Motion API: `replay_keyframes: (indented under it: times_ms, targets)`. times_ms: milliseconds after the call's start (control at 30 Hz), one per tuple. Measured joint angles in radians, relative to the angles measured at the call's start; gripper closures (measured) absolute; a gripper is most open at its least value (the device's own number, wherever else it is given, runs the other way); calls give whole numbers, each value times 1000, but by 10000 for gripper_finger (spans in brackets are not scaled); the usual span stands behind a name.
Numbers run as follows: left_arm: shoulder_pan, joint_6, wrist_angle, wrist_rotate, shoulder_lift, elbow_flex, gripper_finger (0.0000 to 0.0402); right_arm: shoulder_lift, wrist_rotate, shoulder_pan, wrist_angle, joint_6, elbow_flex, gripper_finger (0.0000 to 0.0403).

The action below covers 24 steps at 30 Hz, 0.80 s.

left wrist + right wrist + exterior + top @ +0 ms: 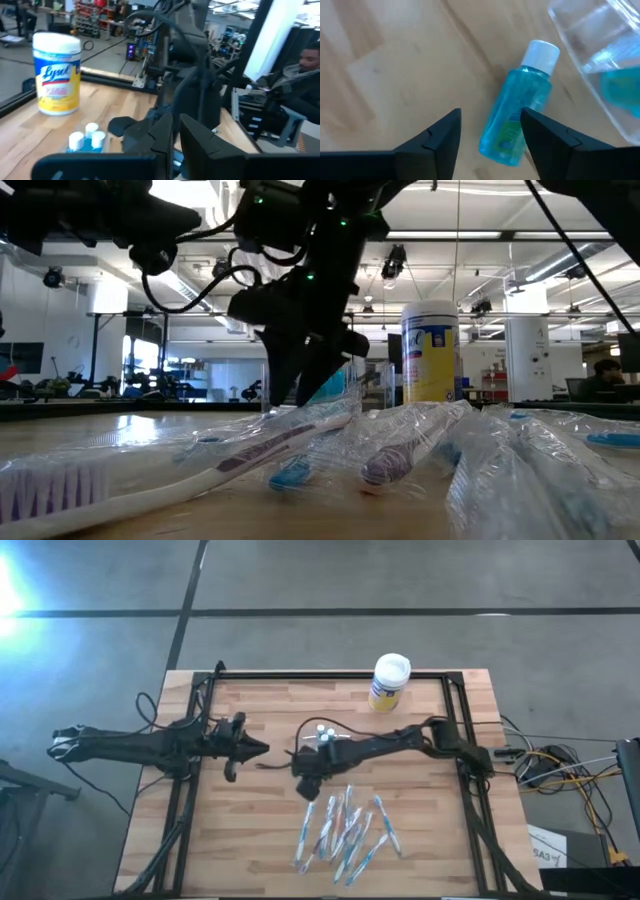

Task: Pick & Place toothbrushing station
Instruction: Put the blue mouthwash into the transparent organizer

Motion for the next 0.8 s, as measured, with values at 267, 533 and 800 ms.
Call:
replay_keyframes:
  times_ms: [267,533,800]
  targets:
    - [0,24,-9,32,-11,3,364,65,-22,-11,-60,9,70,195]
    - [0,25,-38,70,-13,1,364,67,-107,13,-44,-12,48,202]
    - [0,24,-37,70,-13,1,364,66,-91,17,-41,-58,44,230]
